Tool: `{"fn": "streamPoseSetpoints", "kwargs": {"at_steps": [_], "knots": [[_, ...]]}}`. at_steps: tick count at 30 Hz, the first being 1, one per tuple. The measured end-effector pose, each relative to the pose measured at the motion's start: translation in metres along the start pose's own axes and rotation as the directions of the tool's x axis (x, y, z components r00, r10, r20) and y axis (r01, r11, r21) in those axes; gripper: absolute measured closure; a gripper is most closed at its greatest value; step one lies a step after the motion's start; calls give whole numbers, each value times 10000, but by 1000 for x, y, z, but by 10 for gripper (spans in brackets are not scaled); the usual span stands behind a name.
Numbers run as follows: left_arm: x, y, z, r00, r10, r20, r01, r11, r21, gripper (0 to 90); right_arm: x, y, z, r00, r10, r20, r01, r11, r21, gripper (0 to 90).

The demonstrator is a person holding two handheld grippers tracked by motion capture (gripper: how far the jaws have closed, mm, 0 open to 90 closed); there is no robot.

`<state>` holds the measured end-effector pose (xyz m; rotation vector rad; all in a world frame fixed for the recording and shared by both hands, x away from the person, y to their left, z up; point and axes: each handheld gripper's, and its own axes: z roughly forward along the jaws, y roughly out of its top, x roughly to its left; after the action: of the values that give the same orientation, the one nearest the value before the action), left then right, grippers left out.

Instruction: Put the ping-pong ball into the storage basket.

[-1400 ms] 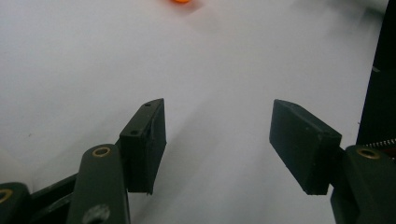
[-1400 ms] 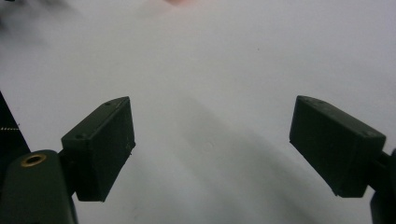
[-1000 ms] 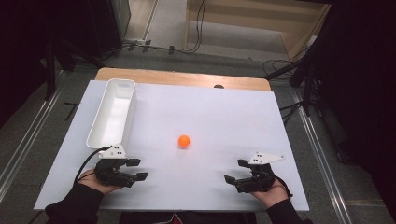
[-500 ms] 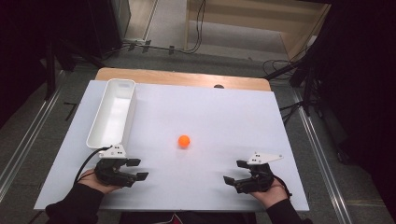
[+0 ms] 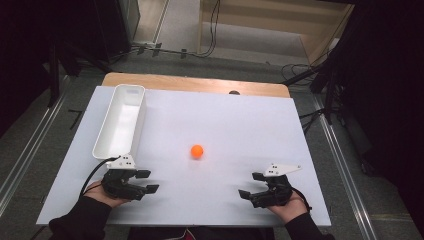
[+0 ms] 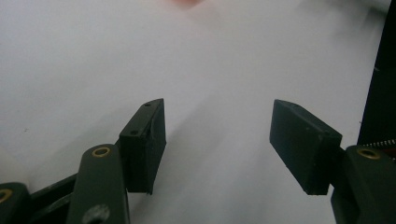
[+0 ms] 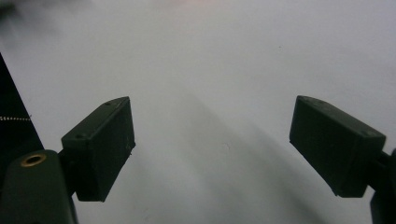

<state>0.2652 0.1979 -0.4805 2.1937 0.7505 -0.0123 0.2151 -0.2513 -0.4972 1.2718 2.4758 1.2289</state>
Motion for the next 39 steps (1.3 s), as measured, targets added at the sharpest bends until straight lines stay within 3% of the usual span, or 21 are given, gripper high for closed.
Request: {"fn": "streamPoseSetpoints", "kwargs": {"at_steps": [10,16,19,21,33,39], "knots": [[-2,2,2,9998,182,10,-182,9998,-11,297,0,0,0,10000,-16,-79,17,10000,71,128],[1,5,4,9997,-139,195,137,9998,113,203,0,0,0,10000,-22,-80,23,10000,93,128],[0,6,4,9996,-112,252,110,9999,114,197,0,0,1,10000,-27,-55,28,10000,73,128],[-1,7,5,9997,-87,225,85,9999,90,144,0,0,1,10000,-25,-65,26,10000,72,128],[-6,12,7,9999,-143,-14,143,9999,-89,134,-1,0,0,10000,-62,-57,63,9999,88,128],[-14,18,10,9999,106,-104,-106,9999,-88,136,-1,0,0,10000,-71,-42,72,9999,99,128]]}}
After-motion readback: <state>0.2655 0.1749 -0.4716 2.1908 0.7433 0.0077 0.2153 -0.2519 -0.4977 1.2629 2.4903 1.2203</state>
